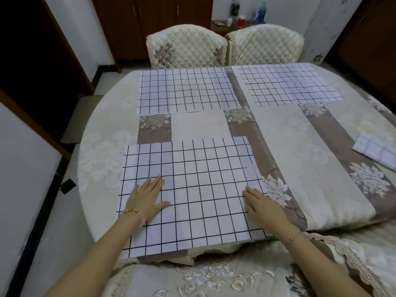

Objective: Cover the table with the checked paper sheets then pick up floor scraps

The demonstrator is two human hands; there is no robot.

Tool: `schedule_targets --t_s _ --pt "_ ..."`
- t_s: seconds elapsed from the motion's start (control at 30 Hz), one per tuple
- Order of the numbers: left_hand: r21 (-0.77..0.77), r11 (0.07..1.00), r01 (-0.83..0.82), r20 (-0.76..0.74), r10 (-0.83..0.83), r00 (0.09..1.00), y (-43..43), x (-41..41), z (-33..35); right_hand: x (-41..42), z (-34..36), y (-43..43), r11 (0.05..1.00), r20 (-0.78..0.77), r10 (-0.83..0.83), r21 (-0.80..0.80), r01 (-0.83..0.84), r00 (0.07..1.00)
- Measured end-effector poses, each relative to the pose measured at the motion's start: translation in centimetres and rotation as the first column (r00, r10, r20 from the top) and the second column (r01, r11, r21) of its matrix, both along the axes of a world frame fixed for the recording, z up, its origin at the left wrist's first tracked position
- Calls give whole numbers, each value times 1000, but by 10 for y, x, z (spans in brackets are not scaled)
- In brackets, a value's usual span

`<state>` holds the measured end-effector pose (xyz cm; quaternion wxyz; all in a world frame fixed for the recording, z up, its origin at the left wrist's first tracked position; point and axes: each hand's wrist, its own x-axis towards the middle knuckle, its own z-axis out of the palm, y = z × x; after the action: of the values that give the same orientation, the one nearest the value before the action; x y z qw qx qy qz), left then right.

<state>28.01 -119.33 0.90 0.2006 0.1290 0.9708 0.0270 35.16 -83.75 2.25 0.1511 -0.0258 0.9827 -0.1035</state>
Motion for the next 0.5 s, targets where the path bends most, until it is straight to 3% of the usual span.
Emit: schedule_targets --t_s 0.1,0.17,0.3,0.37,0.5 --pt "6 1000 3 -7 -3 1000 0 -1 2 2 5 1 998 44 -23 -57 25 999" --pt "-6 1000 -4 8 4 1000 3 -3 8 3 14 0 973 93 -135 -177 150 986" --pt "96 995 29 -48 -24 999 35 -5 30 24 45 9 824 32 -427 -398 403 904" --pt "269 961 57 -57 -43 997 69 -2 45 51 64 19 710 -27 -575 -513 483 817" --pt "611 787 84 39 -136 990 160 20 76 136 103 29 345 -15 -832 -796 497 554"
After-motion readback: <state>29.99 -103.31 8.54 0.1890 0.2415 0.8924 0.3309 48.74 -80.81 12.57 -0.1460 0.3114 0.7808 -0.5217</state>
